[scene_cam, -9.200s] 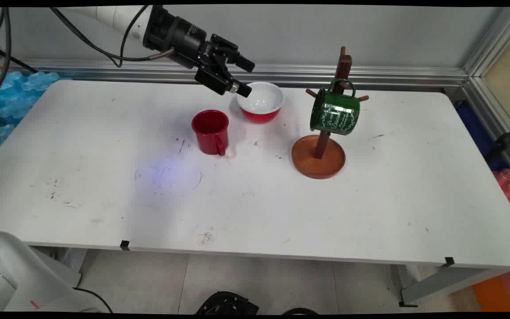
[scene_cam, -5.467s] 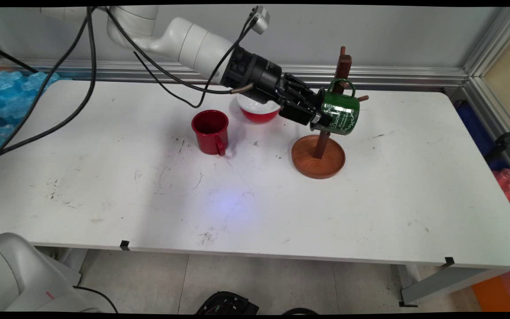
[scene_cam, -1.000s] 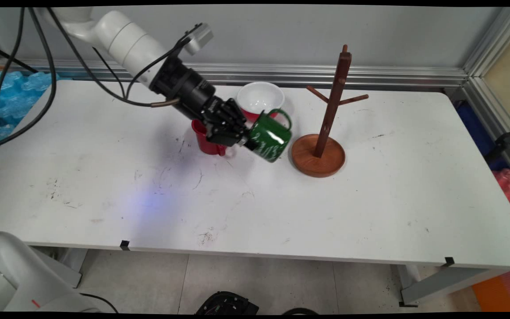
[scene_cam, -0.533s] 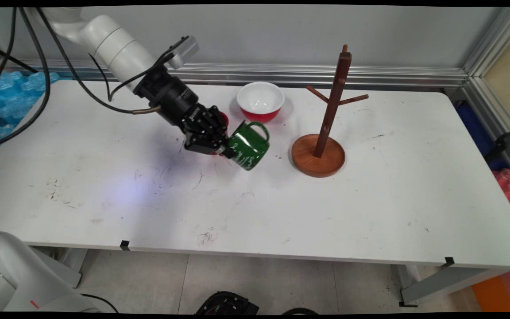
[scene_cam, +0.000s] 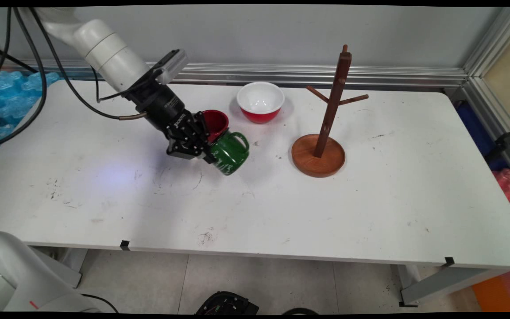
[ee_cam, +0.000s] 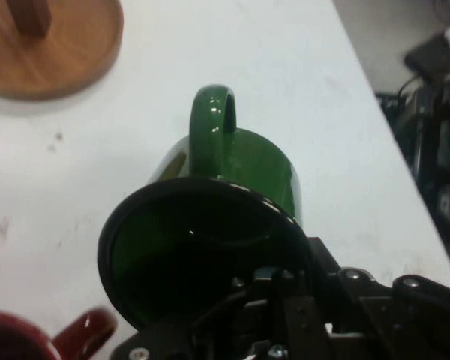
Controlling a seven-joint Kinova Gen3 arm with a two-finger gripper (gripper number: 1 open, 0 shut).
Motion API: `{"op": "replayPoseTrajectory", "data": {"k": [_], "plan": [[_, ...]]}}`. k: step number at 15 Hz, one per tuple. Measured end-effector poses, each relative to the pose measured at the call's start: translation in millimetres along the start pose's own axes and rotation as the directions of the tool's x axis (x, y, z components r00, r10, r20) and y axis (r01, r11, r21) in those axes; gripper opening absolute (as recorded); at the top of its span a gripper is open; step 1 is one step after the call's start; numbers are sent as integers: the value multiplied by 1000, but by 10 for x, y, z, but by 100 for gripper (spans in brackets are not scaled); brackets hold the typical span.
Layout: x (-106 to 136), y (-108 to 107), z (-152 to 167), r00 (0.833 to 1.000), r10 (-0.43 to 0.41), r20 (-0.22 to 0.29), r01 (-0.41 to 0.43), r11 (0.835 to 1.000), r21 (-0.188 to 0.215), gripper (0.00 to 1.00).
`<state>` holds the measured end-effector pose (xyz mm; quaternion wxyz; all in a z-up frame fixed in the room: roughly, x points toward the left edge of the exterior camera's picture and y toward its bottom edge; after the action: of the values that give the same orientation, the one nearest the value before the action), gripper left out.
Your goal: Place the picked object on the table
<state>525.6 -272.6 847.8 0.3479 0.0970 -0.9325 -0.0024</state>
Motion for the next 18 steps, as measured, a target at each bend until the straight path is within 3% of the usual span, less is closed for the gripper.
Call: {"op": "replayPoseTrajectory", "data": {"k": [8, 18], "plan": [[-115, -62, -5, 990, 66, 128, -70, 997, 30, 0], [-23, -121, 57, 975, 106, 197, -117, 992, 43, 0]]}}
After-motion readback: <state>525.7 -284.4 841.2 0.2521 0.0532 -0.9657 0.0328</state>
